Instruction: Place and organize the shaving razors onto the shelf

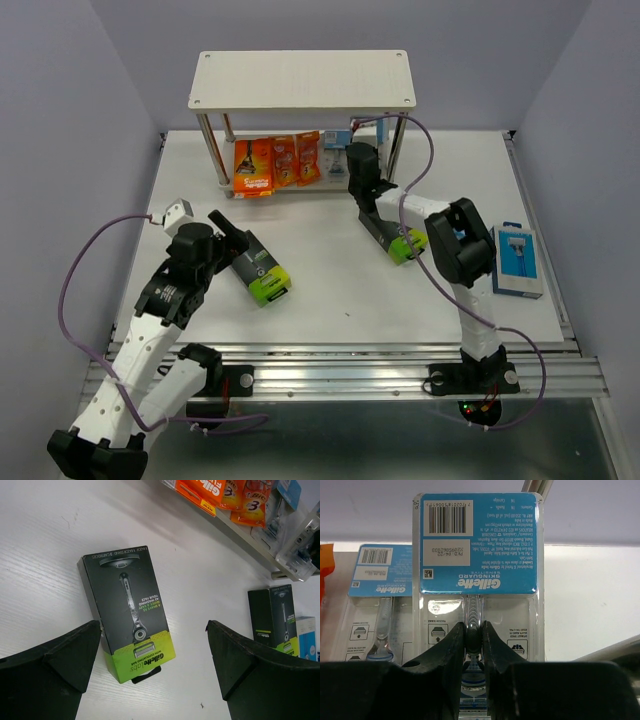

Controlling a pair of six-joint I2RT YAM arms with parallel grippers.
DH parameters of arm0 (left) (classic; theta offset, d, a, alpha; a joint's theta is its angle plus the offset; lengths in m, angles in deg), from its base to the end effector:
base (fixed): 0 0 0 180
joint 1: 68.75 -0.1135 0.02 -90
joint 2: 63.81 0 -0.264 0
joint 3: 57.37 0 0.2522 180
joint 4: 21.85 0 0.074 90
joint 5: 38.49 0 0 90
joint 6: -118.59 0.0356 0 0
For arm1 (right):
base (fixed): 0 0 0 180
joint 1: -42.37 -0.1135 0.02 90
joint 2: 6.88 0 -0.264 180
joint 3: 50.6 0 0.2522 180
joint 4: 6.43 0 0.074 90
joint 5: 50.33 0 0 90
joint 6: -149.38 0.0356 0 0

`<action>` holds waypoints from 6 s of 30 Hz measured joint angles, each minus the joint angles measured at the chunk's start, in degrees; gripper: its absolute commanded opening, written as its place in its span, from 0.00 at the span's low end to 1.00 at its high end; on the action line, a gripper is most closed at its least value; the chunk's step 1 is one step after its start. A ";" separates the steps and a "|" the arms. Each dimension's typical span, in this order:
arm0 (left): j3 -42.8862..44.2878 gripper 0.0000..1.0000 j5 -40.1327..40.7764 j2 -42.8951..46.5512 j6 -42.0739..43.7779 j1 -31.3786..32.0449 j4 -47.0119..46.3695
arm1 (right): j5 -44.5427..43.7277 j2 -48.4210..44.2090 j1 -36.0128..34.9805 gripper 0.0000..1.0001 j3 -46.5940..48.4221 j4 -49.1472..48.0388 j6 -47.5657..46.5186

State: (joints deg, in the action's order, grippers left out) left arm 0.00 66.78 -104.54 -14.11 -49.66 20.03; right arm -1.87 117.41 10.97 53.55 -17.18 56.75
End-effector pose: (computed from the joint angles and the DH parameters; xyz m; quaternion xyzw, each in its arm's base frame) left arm 0.1539 -0.0433 0.3118 -0.2409 0.8048 -0.1763 0.5131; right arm 0.4432 0.2429 0.2284 0.0107 0.7490 -0.1117 0.6530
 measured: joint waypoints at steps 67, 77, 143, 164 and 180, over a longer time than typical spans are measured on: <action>-14.16 0.99 -10.03 6.78 -12.81 -0.09 4.31 | 47.67 -40.44 -3.96 1.00 -39.36 25.70 26.75; -19.91 0.99 -10.03 1.90 -21.11 -0.09 -3.26 | 60.19 -30.03 -14.21 0.99 -42.73 13.25 39.63; 4.96 0.99 -8.09 13.55 -16.65 -0.81 -2.43 | 61.02 -31.43 -21.07 0.01 -37.62 -12.37 55.41; 13.55 0.99 4.48 15.63 -11.82 -0.81 1.86 | 65.09 -30.69 -14.29 0.01 16.79 7.76 38.58; 11.98 0.99 5.95 14.62 -11.89 -0.81 1.16 | 70.47 -11.19 13.51 0.01 26.91 10.47 51.21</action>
State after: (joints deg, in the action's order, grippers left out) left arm 11.98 72.72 -89.92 -26.00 -50.47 21.19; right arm 68.60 106.21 24.48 80.46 -6.71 107.96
